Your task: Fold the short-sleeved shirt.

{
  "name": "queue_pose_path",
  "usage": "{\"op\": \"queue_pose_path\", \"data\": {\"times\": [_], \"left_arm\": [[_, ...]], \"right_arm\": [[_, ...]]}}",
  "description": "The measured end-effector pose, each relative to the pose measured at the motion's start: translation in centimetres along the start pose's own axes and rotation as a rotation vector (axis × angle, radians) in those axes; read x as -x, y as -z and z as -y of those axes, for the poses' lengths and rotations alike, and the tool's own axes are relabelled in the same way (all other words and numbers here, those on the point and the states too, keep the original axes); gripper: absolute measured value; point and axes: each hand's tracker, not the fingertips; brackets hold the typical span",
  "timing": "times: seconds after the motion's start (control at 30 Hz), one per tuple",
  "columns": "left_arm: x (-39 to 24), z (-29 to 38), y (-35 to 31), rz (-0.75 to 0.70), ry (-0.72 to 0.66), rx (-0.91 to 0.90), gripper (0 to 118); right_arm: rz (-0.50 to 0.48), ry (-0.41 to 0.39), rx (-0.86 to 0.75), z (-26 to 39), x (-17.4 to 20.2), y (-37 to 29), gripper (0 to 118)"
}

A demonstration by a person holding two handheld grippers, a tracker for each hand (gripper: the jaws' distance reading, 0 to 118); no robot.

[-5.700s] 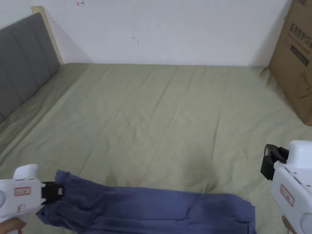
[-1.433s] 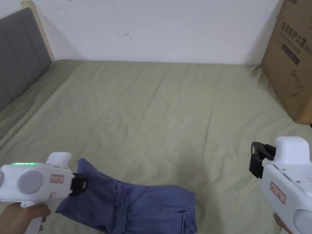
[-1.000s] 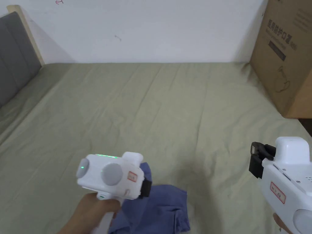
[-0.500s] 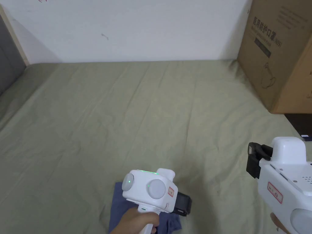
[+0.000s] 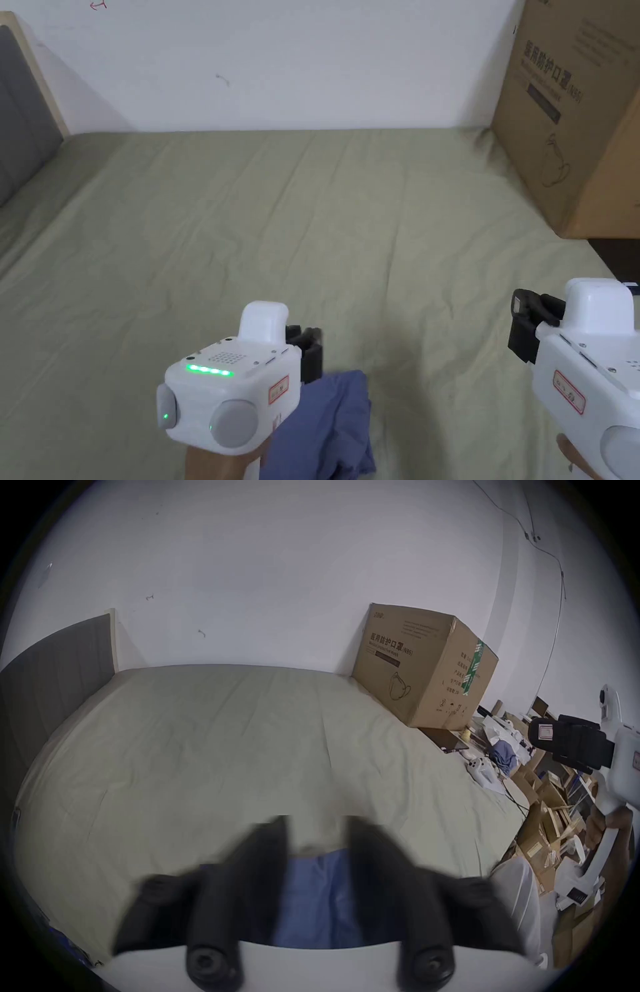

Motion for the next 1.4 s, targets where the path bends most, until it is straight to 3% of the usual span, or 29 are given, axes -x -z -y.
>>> {"op": "queue_pose_path", "data": {"times": [0.6,1.0,1.2,1.4], "left_arm": [[-4.0,10.6,9.1,0.003,0.015,0.257,0],[-5.4,11.6,10.3,-0.037,0.065,0.259,0],[-4.7,5.0,4.3,0.026,0.058,0.012,0],[-3.2,-2.5,-2.2,-0.049,0.184,-0.218,0]], "right_arm": [[0.015,-0.005,0.028,0.6,-1.3,0.5,0],[0.035,-0.001,0.05,0.9,-2.1,0.3,0],[0.007,-0.003,-0.004,-0.5,-1.0,-0.8,0],[-0.014,-0.002,-0.083,-2.3,1.3,-2.0,0]]}}
